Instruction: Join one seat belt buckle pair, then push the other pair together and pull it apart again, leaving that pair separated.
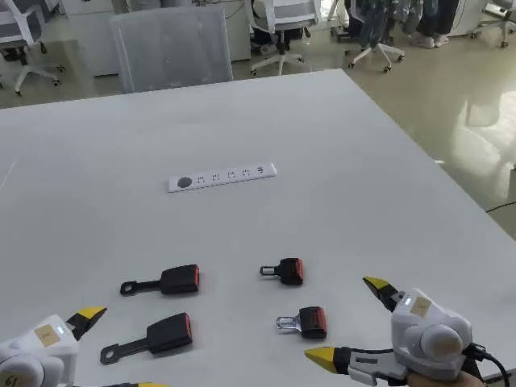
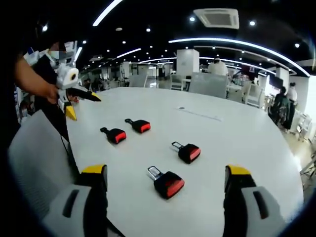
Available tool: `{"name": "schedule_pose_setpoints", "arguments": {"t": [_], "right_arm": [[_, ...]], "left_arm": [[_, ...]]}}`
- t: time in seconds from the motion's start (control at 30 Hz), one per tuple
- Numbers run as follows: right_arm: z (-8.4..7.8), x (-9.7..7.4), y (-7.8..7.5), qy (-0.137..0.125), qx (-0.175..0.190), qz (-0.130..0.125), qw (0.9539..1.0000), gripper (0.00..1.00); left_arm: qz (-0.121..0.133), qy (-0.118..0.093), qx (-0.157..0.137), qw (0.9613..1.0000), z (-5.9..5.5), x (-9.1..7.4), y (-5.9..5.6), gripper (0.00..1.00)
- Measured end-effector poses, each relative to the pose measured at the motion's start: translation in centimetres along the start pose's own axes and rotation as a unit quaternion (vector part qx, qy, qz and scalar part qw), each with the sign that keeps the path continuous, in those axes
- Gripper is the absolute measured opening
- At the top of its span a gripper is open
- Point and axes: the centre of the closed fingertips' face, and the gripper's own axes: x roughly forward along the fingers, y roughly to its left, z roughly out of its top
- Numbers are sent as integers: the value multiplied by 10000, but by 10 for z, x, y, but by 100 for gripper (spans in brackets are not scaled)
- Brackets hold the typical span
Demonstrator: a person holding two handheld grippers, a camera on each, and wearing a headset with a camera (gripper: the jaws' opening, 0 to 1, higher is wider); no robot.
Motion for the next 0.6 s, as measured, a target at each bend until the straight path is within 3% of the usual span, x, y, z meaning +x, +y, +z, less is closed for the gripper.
{"name": "schedule_pose_setpoints", "arguments": {"t": [0.6], "right_arm": [[3, 11, 7, 33, -128, 211, 9997, 100]], "left_arm": [[149, 27, 23, 9999, -3, -10, 9, 100]]}}
